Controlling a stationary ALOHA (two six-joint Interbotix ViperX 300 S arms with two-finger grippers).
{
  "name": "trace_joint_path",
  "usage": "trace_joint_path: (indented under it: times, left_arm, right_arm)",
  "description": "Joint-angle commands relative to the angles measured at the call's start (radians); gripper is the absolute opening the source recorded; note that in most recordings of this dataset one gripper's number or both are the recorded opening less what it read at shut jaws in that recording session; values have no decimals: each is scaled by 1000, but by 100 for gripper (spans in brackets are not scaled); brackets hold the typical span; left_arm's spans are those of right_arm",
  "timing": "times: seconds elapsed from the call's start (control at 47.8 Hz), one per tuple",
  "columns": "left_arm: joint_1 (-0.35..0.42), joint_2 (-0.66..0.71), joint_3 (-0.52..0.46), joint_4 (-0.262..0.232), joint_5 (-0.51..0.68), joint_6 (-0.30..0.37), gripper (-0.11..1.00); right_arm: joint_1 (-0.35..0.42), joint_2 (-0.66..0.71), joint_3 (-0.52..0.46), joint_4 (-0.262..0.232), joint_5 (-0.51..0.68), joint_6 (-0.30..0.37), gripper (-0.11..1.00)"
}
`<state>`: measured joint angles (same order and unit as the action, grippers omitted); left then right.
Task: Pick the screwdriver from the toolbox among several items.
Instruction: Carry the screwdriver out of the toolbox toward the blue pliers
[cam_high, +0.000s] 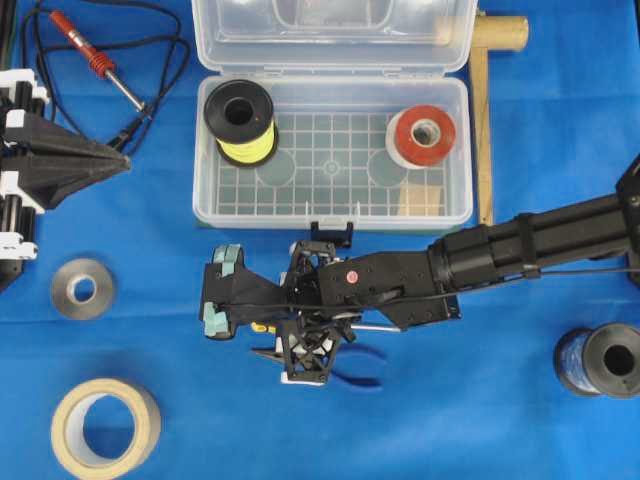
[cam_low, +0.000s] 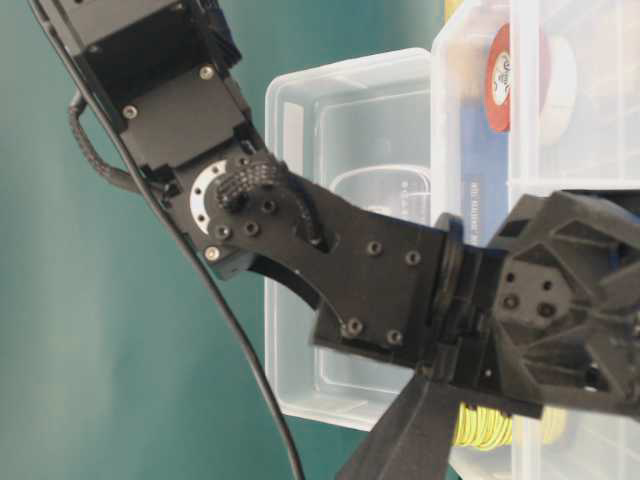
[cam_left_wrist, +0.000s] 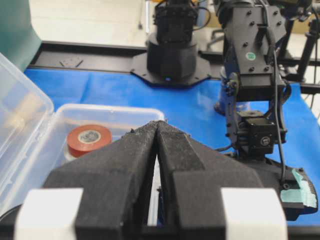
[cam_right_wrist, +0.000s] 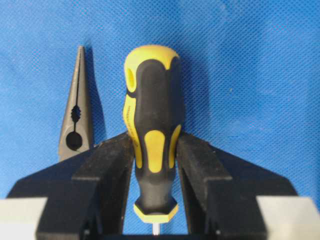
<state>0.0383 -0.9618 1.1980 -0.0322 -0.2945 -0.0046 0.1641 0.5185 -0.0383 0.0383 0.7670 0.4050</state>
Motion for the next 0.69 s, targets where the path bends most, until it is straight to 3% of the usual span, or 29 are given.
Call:
trace_joint_path:
  times: [0.0,0.188,0.377,0.565,0.67]
  left_arm:
    - [2,5,-9,-2,-3,-2,0]
    - [2,5,-5,-2,-3,-3,0]
    - [2,5,-5,-2,-3,-3,0]
    - [2,5,-5,-2,-3,-14,0]
    - [2,5,-5,-2,-2,-15,0]
  right_arm:
    - [-12,-18,-21,3,-8,0,46]
    - [-20,-35,-20,3,-2,0,47]
    - [-17,-144,-6,-12,25,-6,92]
    - [-3,-350,87,-80,48,0,87]
    - [2,-494,209,-120,3,5,87]
